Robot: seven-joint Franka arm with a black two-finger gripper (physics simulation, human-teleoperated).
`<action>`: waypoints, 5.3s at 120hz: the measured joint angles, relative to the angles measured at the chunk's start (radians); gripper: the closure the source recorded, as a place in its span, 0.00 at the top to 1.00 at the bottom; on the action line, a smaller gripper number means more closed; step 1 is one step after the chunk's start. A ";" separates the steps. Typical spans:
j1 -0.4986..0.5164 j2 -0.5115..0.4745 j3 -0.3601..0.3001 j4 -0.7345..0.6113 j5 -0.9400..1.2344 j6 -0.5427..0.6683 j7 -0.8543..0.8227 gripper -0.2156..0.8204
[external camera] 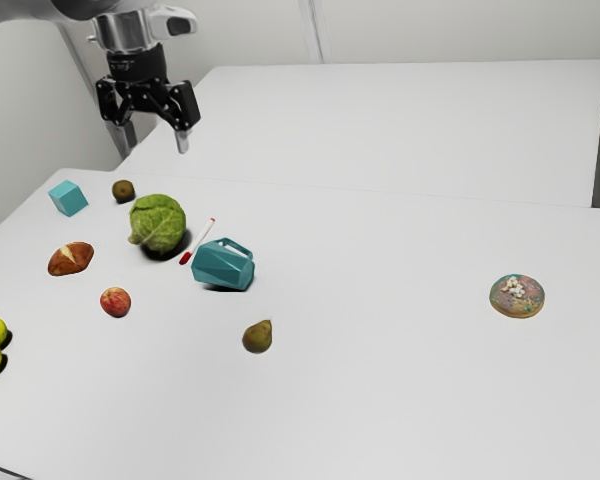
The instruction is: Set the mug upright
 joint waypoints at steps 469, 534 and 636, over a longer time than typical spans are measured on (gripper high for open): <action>0.031 0.440 -0.083 -0.144 -0.020 0.712 0.793 0.04; 0.029 0.159 -0.066 -0.664 0.000 0.964 0.547 0.04; 0.038 -0.002 -0.042 -0.621 -0.076 0.881 0.408 0.74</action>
